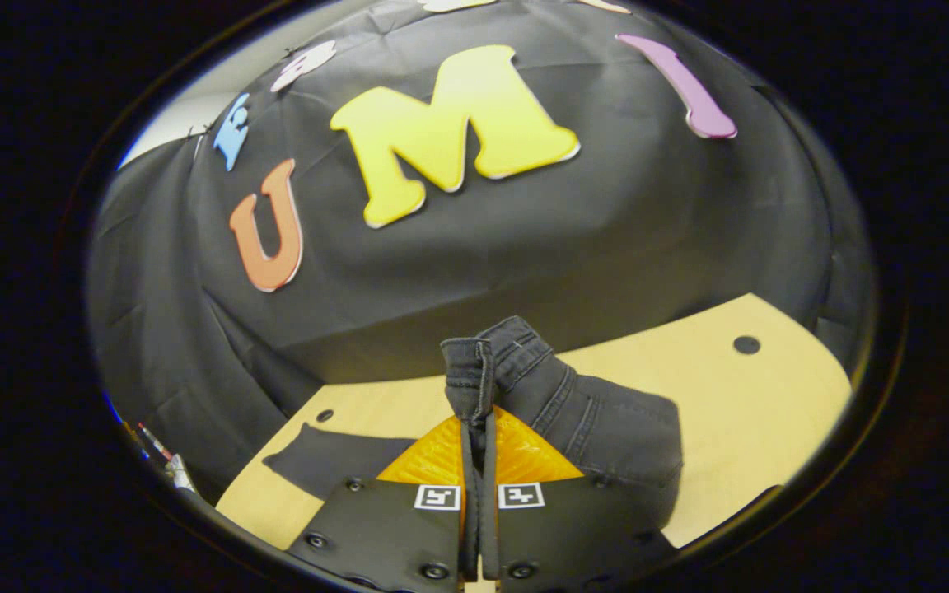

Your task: Grasp the waist and the cuffs of the jeans and fold them to make the two legs overlap; first hold the waist and fold one-third of the jeans toward the cuffs, then hold the cuffs and fold the remaining one-third in the same direction to finish folding.

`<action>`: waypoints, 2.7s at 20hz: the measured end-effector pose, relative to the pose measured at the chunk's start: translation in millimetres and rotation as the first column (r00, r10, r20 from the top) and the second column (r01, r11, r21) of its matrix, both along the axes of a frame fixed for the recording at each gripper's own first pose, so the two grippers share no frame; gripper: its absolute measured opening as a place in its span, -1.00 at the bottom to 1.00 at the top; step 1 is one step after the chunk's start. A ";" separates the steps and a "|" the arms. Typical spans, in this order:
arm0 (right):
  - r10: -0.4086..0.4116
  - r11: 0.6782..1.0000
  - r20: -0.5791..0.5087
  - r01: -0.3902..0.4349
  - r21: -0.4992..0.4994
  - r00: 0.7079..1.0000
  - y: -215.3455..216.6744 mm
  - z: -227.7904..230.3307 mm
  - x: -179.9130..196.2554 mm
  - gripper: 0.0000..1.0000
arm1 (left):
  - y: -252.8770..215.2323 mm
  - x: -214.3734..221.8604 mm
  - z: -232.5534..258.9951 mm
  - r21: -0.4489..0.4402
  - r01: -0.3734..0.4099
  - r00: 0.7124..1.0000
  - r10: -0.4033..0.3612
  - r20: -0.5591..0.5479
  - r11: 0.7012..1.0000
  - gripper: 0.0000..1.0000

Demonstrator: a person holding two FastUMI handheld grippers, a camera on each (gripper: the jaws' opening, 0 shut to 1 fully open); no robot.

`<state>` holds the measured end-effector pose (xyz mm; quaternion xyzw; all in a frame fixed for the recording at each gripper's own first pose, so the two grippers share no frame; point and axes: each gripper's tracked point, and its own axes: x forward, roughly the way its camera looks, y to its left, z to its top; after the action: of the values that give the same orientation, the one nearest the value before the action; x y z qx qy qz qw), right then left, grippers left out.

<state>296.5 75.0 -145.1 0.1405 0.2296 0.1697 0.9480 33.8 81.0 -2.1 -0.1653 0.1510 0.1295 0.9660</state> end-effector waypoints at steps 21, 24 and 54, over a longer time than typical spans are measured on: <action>0.197 0.973 -0.018 -0.197 -0.122 0.980 68.9 -61.9 -63.1 0.97 | 23.5 44.6 -43.0 -0.145 -0.041 0.998 0.034 -0.046 0.989 0.97; 0.155 0.982 0.035 -0.150 -0.117 0.987 31.6 -25.5 -61.4 0.97 | 26.5 68.7 -88.0 -0.296 -0.069 0.994 0.040 -0.103 0.953 0.97; -0.218 0.936 0.232 0.271 -0.225 0.948 -235.4 125.8 -51.9 0.97 | 106.9 186.4 -269.1 -0.829 -0.443 0.879 0.349 -0.326 0.342 -0.72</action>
<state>244.6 -160.4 -19.3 0.0273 0.1317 0.0327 0.9904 220.3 187.9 -271.3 -0.6682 0.1944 0.2688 0.6659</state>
